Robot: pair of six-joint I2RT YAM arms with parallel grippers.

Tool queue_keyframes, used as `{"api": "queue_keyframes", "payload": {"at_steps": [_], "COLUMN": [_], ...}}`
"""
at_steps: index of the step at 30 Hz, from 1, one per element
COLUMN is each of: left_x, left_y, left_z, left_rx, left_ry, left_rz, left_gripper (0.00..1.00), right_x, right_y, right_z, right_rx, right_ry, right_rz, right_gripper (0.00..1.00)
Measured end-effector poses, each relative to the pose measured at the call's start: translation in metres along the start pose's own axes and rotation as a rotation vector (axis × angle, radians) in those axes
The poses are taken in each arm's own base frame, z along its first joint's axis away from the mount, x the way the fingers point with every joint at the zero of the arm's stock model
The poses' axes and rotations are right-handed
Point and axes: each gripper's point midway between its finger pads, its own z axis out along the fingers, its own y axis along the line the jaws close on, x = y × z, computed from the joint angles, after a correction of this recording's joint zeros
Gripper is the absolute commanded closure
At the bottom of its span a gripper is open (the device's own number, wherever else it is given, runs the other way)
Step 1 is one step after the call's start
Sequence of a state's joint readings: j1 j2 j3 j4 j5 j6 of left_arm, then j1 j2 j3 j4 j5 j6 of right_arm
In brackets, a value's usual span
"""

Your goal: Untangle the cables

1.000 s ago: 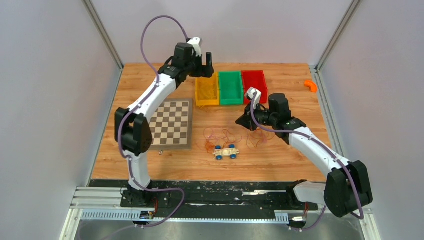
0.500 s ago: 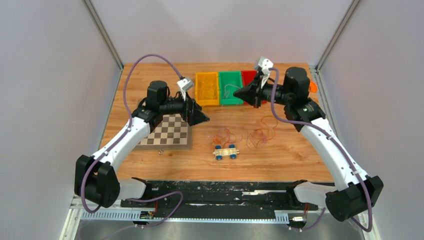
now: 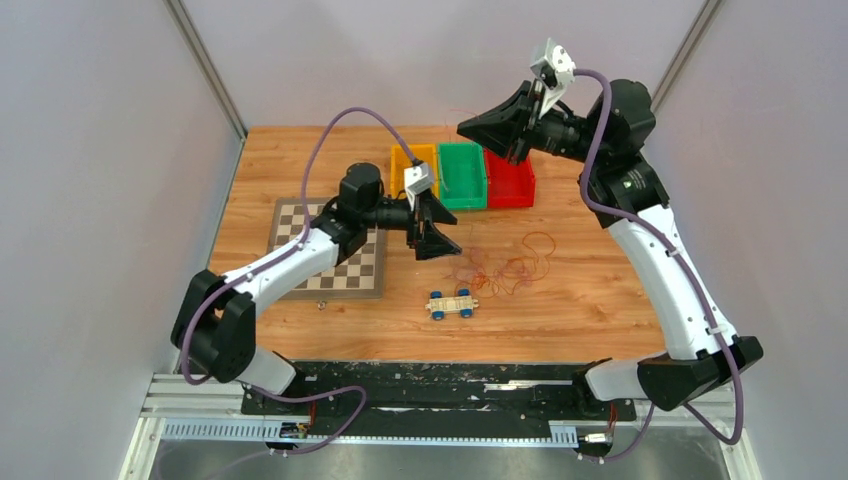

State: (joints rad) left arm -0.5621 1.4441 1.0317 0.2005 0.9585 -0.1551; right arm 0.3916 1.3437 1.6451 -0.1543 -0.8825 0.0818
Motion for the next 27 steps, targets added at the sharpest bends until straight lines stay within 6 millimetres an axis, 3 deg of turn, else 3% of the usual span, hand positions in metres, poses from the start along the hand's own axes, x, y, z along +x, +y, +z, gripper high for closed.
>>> {"api": "queue_keyframes", "payload": {"at_steps": [3, 7, 11, 13, 16, 19, 24, 27], "left_x": [0.009, 0.022, 0.034, 0.040, 0.042, 0.039, 0.038, 0.045], "left_y": [0.003, 0.006, 0.011, 0.013, 0.017, 0.020, 0.032, 0.034], "left_z": [0.018, 0.040, 0.049, 0.050, 0.051, 0.053, 0.067, 0.076], "left_rx": [0.030, 0.058, 0.036, 0.021, 0.005, -0.007, -0.015, -0.009], "left_ry": [-0.002, -0.011, -0.013, -0.013, -0.017, -0.036, -0.045, -0.032], "left_rz": [-0.032, -0.086, -0.109, -0.114, -0.118, -0.117, -0.120, -0.126], "left_gripper": [0.11, 0.26, 0.43, 0.44, 0.34, 0.32, 0.32, 0.42], "right_x": [-0.021, -0.052, -0.080, -0.091, -0.098, -0.100, -0.103, -0.106], "right_y": [0.000, 0.004, 0.009, 0.010, 0.011, 0.012, 0.010, 0.009], "right_z": [0.003, 0.003, -0.001, -0.003, -0.006, -0.007, -0.008, -0.009], "right_rx": [-0.004, -0.006, 0.006, 0.019, 0.038, 0.047, 0.064, 0.075], "right_ry": [-0.034, -0.088, -0.143, -0.169, -0.186, -0.194, -0.204, -0.211], "right_rz": [-0.007, -0.036, -0.076, -0.096, -0.103, -0.099, -0.090, -0.093], "right_gripper": [1.00, 1.00, 1.00, 1.00, 1.00, 1.00, 1.00, 1.00]}}
